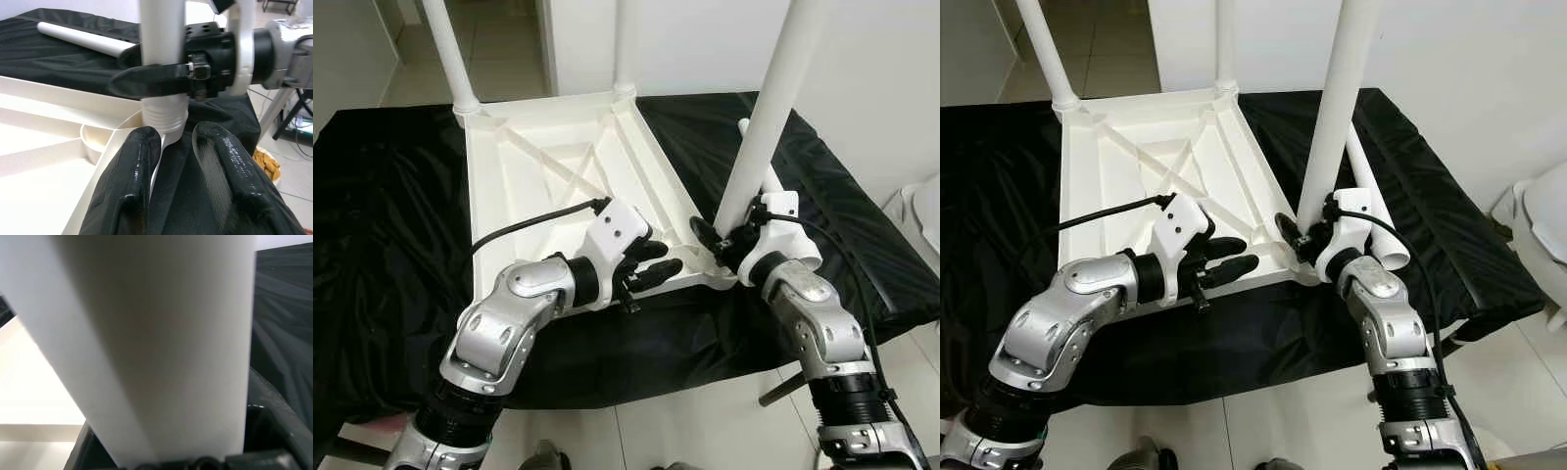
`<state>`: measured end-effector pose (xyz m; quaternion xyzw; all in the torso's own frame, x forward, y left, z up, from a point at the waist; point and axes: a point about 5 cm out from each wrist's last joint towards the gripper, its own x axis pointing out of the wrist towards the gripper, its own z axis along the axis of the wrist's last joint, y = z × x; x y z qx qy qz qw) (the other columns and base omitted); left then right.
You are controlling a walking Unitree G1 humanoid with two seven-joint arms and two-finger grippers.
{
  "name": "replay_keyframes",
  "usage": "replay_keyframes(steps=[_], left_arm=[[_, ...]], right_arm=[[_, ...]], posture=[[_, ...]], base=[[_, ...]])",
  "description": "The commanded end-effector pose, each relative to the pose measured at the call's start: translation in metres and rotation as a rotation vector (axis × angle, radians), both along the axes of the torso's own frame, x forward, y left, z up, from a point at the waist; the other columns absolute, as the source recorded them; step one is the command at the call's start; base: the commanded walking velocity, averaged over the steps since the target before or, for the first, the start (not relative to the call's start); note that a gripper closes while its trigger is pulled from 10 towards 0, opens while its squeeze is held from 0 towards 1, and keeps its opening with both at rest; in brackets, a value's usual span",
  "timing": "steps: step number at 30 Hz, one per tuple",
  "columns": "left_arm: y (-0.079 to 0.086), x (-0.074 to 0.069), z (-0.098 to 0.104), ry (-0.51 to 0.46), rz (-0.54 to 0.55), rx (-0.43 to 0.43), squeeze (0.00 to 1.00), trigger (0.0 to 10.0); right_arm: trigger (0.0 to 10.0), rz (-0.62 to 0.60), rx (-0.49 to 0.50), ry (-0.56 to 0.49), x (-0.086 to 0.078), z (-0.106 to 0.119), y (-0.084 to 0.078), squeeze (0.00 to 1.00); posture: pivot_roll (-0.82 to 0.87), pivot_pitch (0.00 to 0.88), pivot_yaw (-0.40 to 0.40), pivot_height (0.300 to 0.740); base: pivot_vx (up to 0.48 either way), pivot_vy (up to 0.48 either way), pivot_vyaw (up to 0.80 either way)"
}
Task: Building children table
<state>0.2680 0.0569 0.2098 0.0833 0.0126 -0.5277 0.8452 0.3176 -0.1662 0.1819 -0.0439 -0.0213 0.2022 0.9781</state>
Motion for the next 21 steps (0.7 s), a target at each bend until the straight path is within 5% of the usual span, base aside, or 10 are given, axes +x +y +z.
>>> replay_keyframes(steps=[1, 14, 21], left_arm=[[0.002, 0.001, 0.002, -0.008, 0.066, -0.013, 0.0, 10.0], [0.004, 0.001, 0.0, 0.012, 0.088, -0.011, 0.0, 10.0], [0.003, -0.002, -0.003, 0.024, 0.083, 0.004, 0.0, 10.0]], right_arm=[[10.0, -0.051, -0.002, 0.057, -0.002, -0.011, -0.011, 0.0], [10.0, -0.128, 0.008, 0.087, -0.002, -0.027, -0.022, 0.0], [10.0, -0.074, 0.011, 0.085, -0.003, -0.034, -0.009, 0.0]], posture=[[-0.03, 0.072, -0.033, 0.74], [-0.04, 0.086, -0.022, 0.74], [-0.03, 0.091, -0.016, 0.74]], base=[[0.0, 0.0, 0.0], [0.0, 0.0, 0.0], [0.0, 0.0, 0.0]])
